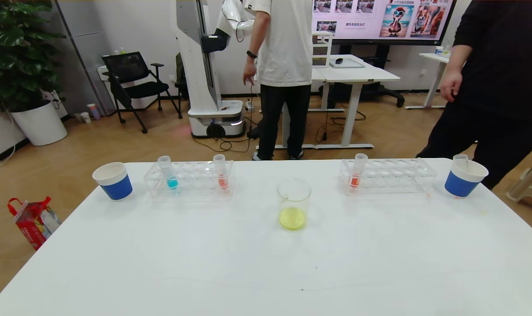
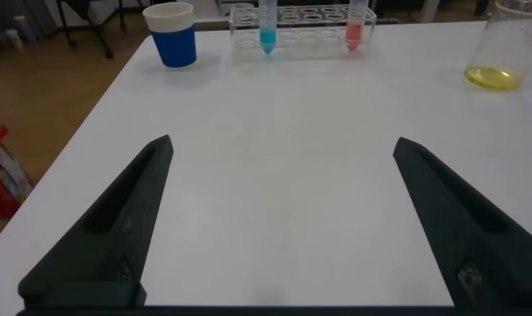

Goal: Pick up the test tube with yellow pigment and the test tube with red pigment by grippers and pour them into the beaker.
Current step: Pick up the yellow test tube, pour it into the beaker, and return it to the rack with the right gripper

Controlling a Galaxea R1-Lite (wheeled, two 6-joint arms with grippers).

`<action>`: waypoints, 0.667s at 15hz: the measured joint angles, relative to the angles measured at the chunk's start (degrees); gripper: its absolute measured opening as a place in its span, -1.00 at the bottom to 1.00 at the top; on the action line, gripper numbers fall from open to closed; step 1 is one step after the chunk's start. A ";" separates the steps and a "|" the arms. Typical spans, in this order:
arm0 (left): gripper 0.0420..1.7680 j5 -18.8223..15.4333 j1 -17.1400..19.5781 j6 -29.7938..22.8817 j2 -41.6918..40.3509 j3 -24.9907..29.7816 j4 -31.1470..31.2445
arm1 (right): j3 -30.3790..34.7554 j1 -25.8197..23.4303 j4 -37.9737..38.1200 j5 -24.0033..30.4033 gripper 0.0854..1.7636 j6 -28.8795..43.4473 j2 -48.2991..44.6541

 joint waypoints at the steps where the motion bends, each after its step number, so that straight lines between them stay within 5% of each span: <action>1: 0.98 0.00 0.00 0.00 0.00 0.00 0.00 | 1.65 -0.50 0.07 0.11 0.97 -0.13 -4.02; 4: 0.98 0.02 0.00 0.00 0.00 0.00 0.00 | 6.61 -1.08 3.57 1.30 0.97 -1.07 -16.46; 10: 0.98 0.02 0.00 -0.01 0.00 0.00 -0.01 | 7.63 2.72 32.71 3.36 0.97 -2.23 -42.48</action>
